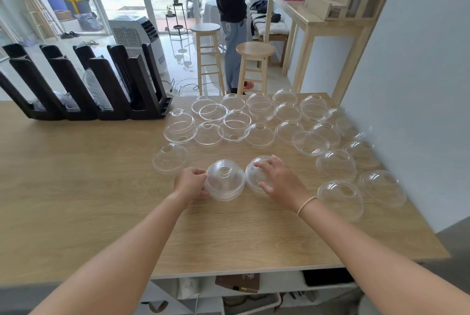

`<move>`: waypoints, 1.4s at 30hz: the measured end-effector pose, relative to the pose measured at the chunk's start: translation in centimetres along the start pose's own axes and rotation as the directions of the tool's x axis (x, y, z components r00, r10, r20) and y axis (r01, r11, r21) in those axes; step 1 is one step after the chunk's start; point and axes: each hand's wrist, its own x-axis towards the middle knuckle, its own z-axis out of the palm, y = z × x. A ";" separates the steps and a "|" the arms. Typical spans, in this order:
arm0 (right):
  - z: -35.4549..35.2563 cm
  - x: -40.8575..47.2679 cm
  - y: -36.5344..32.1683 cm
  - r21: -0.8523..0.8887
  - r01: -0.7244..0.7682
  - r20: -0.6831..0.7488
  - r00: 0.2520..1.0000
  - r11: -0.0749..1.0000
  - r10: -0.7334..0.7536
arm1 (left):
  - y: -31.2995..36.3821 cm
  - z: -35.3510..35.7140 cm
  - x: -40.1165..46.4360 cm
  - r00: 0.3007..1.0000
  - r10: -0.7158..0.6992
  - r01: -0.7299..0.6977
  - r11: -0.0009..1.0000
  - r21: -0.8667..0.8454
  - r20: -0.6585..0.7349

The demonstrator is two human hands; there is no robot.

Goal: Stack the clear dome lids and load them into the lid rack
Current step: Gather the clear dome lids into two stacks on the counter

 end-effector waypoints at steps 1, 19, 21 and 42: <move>-0.1 0.1 0.0 0.010 -0.006 0.001 1.000 1.000 0.006 | 0.0 0.0 0.0 1.000 0.005 -0.005 1.000 0.000 -0.007; -3.0 -3.5 4.9 -0.177 -0.225 -0.379 0.914 0.958 0.145 | 0.5 -6.3 4.2 0.948 0.298 -0.089 0.580 0.810 -0.109; -3.2 -4.2 5.8 -0.215 -0.312 -0.415 0.887 0.925 0.203 | 0.3 -6.1 4.4 0.961 0.260 -0.085 0.595 0.799 -0.091; -1.7 -5.2 3.4 -0.132 -0.233 -0.503 0.853 0.963 0.138 | 3.4 -0.9 -1.0 0.690 0.623 -0.703 0.455 0.547 0.368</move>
